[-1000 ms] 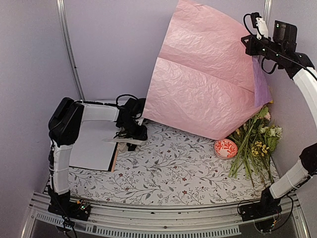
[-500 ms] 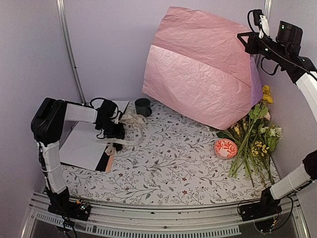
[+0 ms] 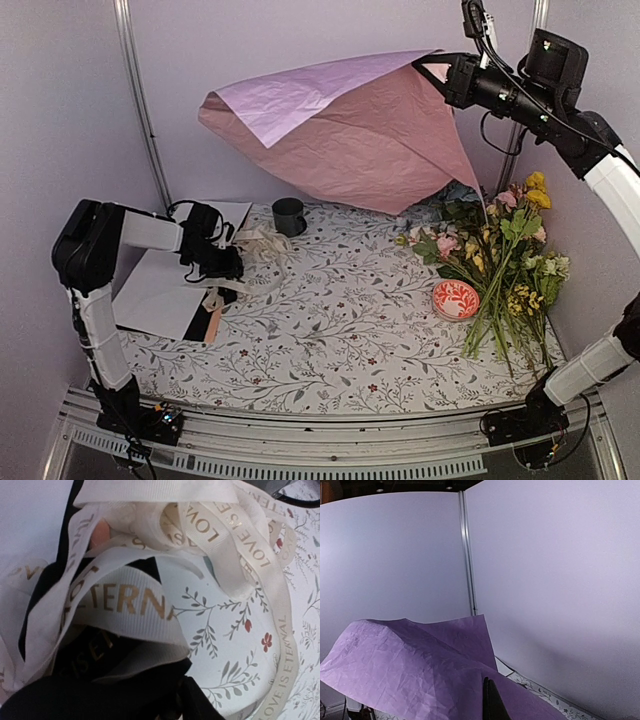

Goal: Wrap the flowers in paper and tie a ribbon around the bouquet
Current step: Move the ribbon to the corner of the board, then unfold the folded wrapping paper at the center of the board.

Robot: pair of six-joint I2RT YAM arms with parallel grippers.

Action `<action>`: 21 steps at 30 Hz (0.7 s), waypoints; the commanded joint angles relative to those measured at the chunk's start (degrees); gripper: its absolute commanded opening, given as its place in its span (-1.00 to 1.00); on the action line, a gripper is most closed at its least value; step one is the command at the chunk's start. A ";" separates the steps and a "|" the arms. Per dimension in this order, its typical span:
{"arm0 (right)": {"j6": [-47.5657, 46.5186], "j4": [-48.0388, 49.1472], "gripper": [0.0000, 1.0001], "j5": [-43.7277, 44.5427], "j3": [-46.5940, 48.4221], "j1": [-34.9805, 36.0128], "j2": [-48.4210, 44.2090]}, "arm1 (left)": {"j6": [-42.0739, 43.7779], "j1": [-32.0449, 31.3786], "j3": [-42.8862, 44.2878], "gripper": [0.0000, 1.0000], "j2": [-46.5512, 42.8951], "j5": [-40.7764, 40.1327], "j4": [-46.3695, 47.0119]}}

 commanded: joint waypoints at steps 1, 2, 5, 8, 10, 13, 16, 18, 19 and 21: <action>3.42 3.43 -1.00 -5.24 4.02 6.65 2.34 | 1.21 0.42 -3.58 -0.18 -10.81 4.27 3.52; 3.91 3.81 -1.00 -7.14 4.55 7.53 2.54 | 1.62 0.40 -4.33 -0.10 -13.45 4.88 4.72; 7.48 5.63 -1.00 -12.95 4.57 8.07 2.13 | 2.16 -0.04 -9.31 0.16 -23.47 5.73 10.01; 9.03 7.36 -1.00 -13.85 2.81 8.11 0.18 | 3.41 -3.76 -21.84 0.53 -37.13 6.16 26.17; 7.97 8.12 -1.00 -11.33 0.90 8.00 -1.13 | 8.14 -9.55 -31.52 0.71 -45.90 5.99 37.49; 3.00 7.92 -1.00 -8.23 -0.34 7.34 -2.48 | 17.55 -17.73 -41.88 0.89 -55.75 6.12 45.16; -2.62 7.81 -1.00 -9.57 -1.46 5.89 -3.86 | 17.94 -19.69 -43.91 0.98 -59.51 8.92 43.69; -4.49 7.70 -1.00 -11.22 -2.16 5.07 -4.54 | 18.00 -20.51 -43.83 0.98 -60.79 9.29 42.55; -4.57 7.63 -1.00 -11.14 -2.44 4.85 -4.73 | 17.54 -20.73 -43.54 0.98 -61.36 10.55 42.40; -4.60 7.28 -1.00 -10.67 -2.81 4.32 -5.04 | 16.07 -20.99 -43.12 0.98 -62.20 16.21 42.88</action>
